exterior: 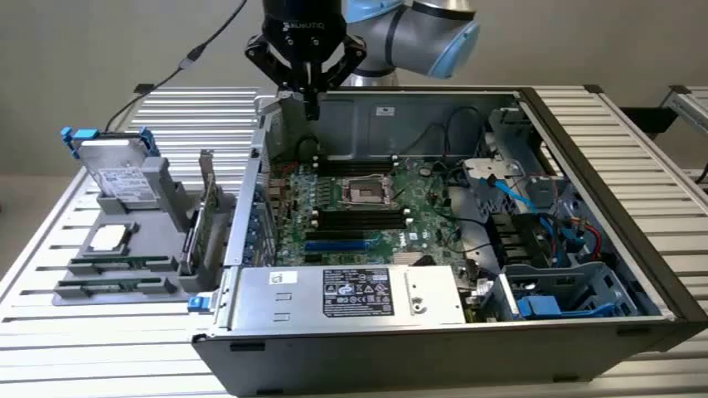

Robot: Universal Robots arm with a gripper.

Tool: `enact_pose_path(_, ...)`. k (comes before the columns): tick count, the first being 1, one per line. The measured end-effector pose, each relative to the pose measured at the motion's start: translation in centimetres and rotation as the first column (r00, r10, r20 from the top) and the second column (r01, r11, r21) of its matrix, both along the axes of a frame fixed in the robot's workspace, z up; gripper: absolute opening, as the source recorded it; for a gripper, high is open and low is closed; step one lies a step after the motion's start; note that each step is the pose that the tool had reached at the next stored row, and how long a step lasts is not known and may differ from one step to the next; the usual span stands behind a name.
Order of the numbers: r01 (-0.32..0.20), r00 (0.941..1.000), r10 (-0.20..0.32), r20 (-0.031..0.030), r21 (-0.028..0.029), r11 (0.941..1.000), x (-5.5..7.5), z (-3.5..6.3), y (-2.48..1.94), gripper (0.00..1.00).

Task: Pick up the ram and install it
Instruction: 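Reach for the ram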

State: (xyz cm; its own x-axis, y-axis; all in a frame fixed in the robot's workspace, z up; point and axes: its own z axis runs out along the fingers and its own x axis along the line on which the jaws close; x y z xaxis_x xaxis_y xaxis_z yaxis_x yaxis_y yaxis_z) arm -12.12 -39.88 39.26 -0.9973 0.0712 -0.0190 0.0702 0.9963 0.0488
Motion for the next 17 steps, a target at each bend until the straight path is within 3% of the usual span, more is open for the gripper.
enact_pose_path(10, 0.0, 1.0, 0.0, 0.0009, -0.0001, 1.0, -0.1, 0.01, 0.0, 0.1)
enact_pose_path(17, 0.0, 1.0, 0.0, 0.0019, -0.0001, 1.0, -3.1, -0.02, 0.08, 0.1)
